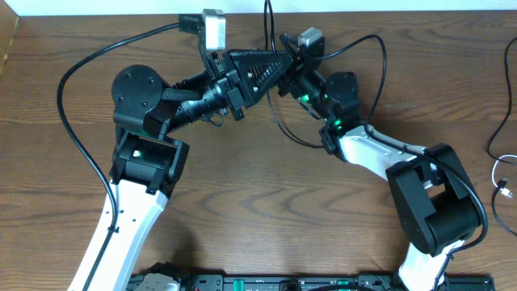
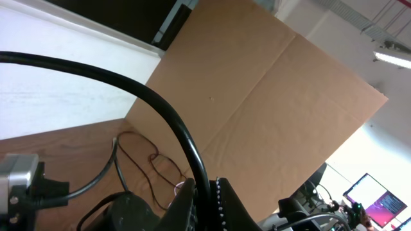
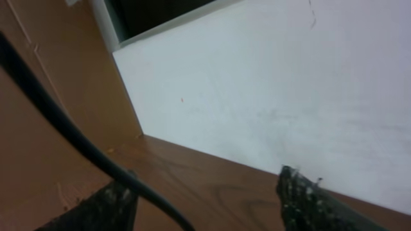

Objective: Untangle cables

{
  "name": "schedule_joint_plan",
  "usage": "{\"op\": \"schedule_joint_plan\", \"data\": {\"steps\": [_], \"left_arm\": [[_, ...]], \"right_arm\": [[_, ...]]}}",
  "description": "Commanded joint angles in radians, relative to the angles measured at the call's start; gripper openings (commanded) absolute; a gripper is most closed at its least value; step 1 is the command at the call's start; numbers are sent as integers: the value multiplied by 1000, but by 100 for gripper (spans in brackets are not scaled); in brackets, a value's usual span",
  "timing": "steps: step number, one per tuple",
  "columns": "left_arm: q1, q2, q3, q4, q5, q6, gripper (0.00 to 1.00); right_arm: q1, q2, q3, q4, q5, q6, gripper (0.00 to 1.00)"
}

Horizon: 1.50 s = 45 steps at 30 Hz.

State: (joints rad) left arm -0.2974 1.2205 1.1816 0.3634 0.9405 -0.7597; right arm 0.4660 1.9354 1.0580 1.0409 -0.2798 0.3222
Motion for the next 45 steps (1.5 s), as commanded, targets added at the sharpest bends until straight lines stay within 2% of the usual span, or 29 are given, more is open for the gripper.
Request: {"op": "schedule_joint_plan", "data": {"steps": [1,3,4,5,12,17,18,21,24,27,34,36,39,42,45], "left_arm": [[-2,-8,16,5,17,-6,7],[-2,-8,16,5,17,-6,7],[-2,-8,16,5,17,-6,7],[-2,-8,16,5,17,-6,7],[-2,-8,16,5,17,-5,8],[-1,-8,16,-31,17,-2,8],[0,-7,16,-52,17,7,9],[0,-5,16,-116,16,67,27],[0,-5,16,-187,6,188,35],[0,-4,16,-247,-41,256,36],[0,28,16,-470,-232,425,37],[0,58,16,-495,-235,438,37],[-1,87,16,-494,-235,437,37],[-4,108,16,-494,-234,436,37],[-14,117,16,-494,-235,434,36]], "right_arm": [[2,14,35,3,1,22,63],[3,14,43,3,1,22,62],[3,14,45,3,1,22,56],[4,14,45,3,6,42,1],[-4,14,45,-57,22,67,1],[-75,10,45,-85,53,82,1],[-98,7,45,-77,53,105,1],[-177,0,45,-27,55,236,1],[-285,0,45,66,50,481,1],[-367,0,45,160,0,632,1],[-497,-1,46,457,-31,714,1],[-547,-1,54,536,1,803,2],[-587,-5,68,535,2,892,2],[-605,-11,72,510,-40,896,1],[-606,-14,72,417,-92,896,1]]}}
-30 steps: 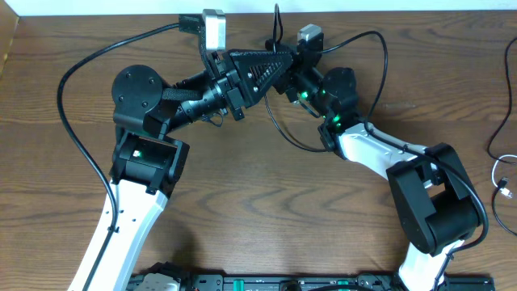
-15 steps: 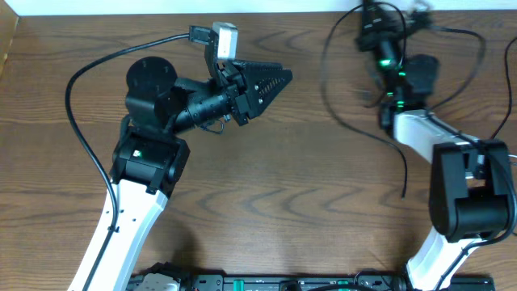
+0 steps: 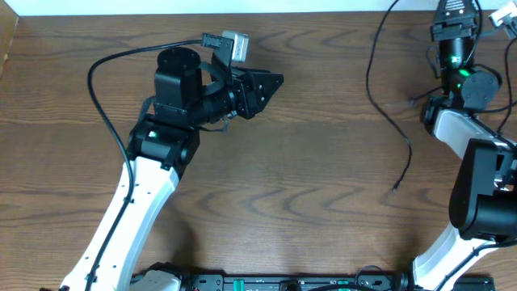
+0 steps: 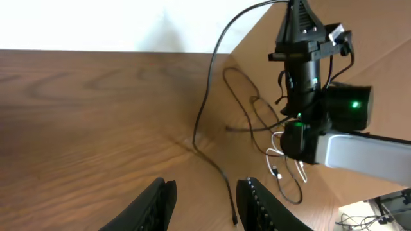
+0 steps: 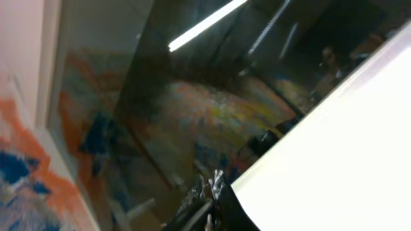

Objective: Untangle cables

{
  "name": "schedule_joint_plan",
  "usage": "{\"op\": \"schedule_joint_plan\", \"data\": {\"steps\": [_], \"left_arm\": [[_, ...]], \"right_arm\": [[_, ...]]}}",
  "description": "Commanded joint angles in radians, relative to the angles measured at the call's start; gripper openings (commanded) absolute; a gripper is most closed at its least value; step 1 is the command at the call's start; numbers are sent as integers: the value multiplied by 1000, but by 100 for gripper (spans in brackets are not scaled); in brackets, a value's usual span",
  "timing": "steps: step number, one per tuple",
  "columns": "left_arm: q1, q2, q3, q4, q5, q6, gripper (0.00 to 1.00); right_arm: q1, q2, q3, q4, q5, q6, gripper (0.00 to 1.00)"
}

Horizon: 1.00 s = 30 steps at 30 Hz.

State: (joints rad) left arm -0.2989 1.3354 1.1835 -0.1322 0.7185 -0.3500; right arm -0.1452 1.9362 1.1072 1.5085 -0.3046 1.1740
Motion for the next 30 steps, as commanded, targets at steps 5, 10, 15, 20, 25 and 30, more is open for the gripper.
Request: {"op": "schedule_joint_plan", "data": {"steps": [5,10,15,20,25,30], "left_arm": [[-29,4,14,1,-13,24,37],[-33,4,14,-9,-13,24,37],[-33,4,14,-13,-13,24,36],[-33,4,14,-19,-13,24,36],[-33,4,14,-25,-13,24,37],[-33,4,14,-29,-13,24,37]], "right_arm": [[19,-14,23,-250,-127,-13,1],[28,-14,23,-629,-122,-171,1],[28,-14,23,-1007,-80,-381,1],[28,-14,23,-1333,64,-523,1],[27,-22,23,-1603,251,-691,1],[14,-78,24,-1772,382,-734,1]]}}
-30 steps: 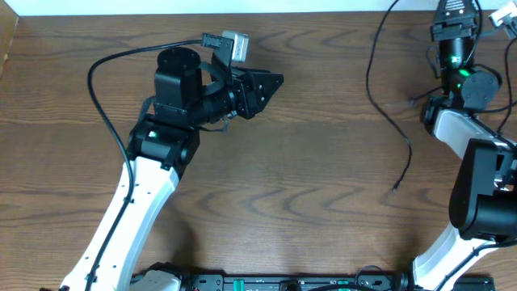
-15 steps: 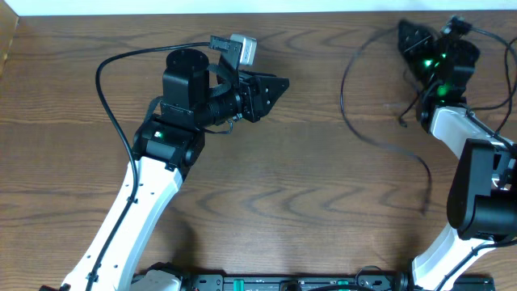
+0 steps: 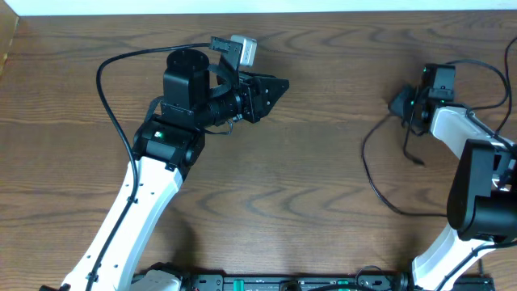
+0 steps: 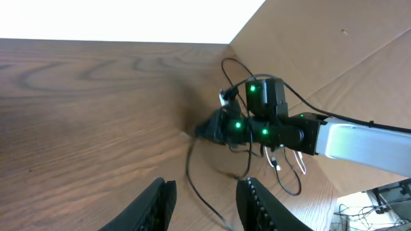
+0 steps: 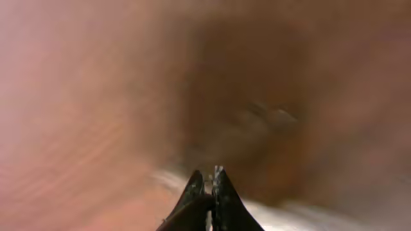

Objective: Untangle cables

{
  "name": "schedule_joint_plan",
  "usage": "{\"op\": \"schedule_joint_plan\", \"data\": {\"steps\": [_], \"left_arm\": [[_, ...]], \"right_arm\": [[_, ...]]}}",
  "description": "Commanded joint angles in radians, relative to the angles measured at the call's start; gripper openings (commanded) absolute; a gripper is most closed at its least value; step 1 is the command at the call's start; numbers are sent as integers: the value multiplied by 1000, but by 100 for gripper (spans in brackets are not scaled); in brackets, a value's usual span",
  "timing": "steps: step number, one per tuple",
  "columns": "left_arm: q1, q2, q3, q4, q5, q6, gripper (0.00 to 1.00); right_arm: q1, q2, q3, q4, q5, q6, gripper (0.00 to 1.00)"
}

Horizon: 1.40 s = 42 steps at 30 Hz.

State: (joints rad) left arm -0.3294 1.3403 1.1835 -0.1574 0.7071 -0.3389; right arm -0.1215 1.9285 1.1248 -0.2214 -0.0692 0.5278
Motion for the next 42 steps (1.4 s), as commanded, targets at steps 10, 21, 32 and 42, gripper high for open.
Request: {"op": "schedule_joint_plan", "data": {"steps": [10,21,32,42], "left_arm": [[-2,-1,14,-10,-2,13,38],[-2,-1,14,-26,-2,14,38],[-2,0,14,-26,-2,14,37],[-3,6,14,-56,-2,13,37]], "right_arm": [[-19,-256,6,-242,285,-55,1],[-170,-333,153,-165,263,-55,1],[-415,-194,756,-388,168,-142,1],[-568,159,1361,-701,163,-138,1]]}}
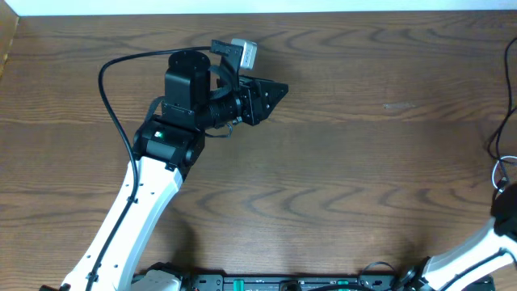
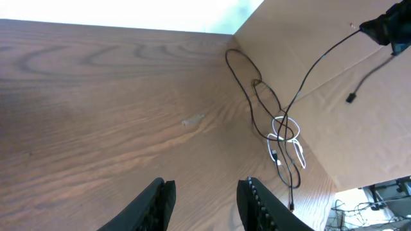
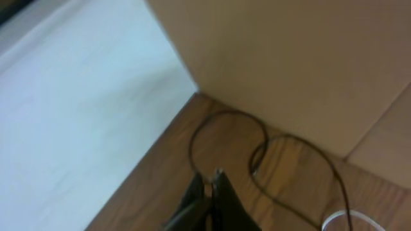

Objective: Untangle cables

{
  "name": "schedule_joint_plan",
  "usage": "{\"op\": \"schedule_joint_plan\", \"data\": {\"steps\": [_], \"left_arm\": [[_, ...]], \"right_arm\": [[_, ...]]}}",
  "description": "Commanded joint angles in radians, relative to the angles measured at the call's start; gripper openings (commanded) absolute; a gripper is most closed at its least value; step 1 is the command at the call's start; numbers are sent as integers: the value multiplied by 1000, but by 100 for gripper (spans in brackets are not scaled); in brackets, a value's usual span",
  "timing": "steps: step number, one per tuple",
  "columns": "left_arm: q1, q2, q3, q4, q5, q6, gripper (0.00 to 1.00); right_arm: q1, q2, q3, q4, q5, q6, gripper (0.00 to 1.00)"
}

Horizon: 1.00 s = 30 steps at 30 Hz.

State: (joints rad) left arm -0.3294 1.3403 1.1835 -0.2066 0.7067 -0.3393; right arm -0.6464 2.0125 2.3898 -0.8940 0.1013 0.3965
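A tangle of black cable [image 2: 257,96] and white cable [image 2: 286,138] lies at the table's far right, beside the cardboard wall; the overhead view shows only its edge [image 1: 502,158]. My right gripper [image 2: 384,29] hangs high over that pile, shut on a black cable whose plug [image 2: 351,98] dangles free. In its own view the right gripper [image 3: 210,173] is pinched together above a black loop [image 3: 228,125]. It is outside the overhead view. My left gripper [image 1: 279,89] hovers open over the table's back middle, and its own view shows the left gripper [image 2: 207,183] empty.
A cardboard wall [image 2: 321,70] closes off the table's right side. The left arm's own black lead [image 1: 121,73] arcs at the back left. A black rail [image 1: 283,283] runs along the front edge. Part of the right arm [image 1: 497,234] shows at the lower right.
The right gripper was low at the table's right with the black cable trailing over the wood. Now it is raised by the cardboard wall, off the overhead view, the cable gone with it. The left arm barely moved.
Both grippers were close together at the back middle with a black cable between them. Then the right gripper held the cable at the back right corner and the left stood open. Then the right gripper was lower at the right, and now it is high beside the wall.
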Motion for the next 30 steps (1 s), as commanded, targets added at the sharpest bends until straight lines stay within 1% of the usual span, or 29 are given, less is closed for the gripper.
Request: {"op": "schedule_joint_plan", "data": {"steps": [1,4,7,10,12,14,17,19,23,30], "left_arm": [[-3,6,14,-11,-1,14,37],[-3,6,14,-24,-1,14,37],[-3,6,14,-27,-1,14,37],[-3,6,14,-27,-1,14,37],[-4,6,13,-27,-1,14,37],[-4,6,13,-28,-1,13,37],[-4,6,13,-28,-1,13,37],[-4,6,13,-29,-1,13,37],[-4,6,13,-33,-1,13,37],[-4,6,13,-40,-1,13,37]], "right_arm": [[-60,92,119,-33,-26,3,1],[-105,107,140,-5,-136,67,1],[-141,107,140,78,-273,145,1],[-145,107,140,129,-291,175,1],[-133,111,139,135,-246,152,1],[-117,118,139,129,-180,95,1],[-89,144,128,79,14,-10,1],[-85,166,121,26,98,-10,1],[-92,233,96,-83,114,44,1],[-100,412,87,-275,129,52,1]]}}
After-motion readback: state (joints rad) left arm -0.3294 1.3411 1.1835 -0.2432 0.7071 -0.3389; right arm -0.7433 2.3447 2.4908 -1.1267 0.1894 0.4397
